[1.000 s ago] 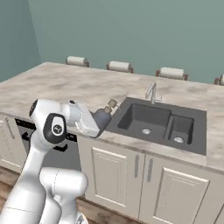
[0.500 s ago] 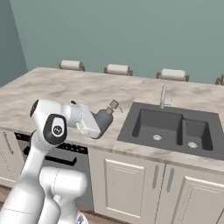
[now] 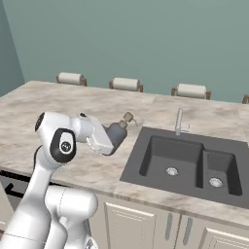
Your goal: Restock the sink supplies by placing the sponge and soap dispenser on the counter and next to the sink. Make sure the soap dispenser is upright.
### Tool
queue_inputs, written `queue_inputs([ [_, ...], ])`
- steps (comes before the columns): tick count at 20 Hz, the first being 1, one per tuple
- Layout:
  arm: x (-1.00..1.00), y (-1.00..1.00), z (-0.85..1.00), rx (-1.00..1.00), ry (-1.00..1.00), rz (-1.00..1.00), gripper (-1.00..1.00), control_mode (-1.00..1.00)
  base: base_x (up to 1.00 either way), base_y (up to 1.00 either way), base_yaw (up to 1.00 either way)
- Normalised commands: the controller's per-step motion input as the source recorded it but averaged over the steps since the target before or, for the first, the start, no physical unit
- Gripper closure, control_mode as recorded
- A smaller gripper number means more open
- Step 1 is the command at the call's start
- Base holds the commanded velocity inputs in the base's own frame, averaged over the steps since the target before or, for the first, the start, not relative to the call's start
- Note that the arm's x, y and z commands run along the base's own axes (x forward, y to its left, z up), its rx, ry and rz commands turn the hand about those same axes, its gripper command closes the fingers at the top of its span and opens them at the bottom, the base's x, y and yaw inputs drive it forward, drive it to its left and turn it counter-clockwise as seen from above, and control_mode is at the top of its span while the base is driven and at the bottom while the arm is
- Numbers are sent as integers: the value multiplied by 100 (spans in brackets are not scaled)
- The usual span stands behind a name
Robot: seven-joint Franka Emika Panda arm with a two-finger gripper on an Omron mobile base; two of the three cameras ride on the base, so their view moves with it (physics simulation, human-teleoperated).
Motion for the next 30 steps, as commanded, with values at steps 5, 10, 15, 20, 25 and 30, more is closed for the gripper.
queue_inputs([
  [5, 59, 3, -5, 0, -5, 10, 100, -100, 0, 0, 0],
  [10, 69, 8, -6, -7, -14, 8, 100, -100, 0, 0, 0],
  [15, 62, 36, -20, -22, 0, -4, 100, -100, 0, 0, 0],
  [20, 38, 41, -31, -24, 0, -32, 100, -100, 0, 0, 0],
  [25, 47, 48, -17, -18, 4, -42, 100, -100, 0, 0, 0],
  [30, 20, 10, -10, -6, 9, -9, 100, -100, 0, 0, 0],
])
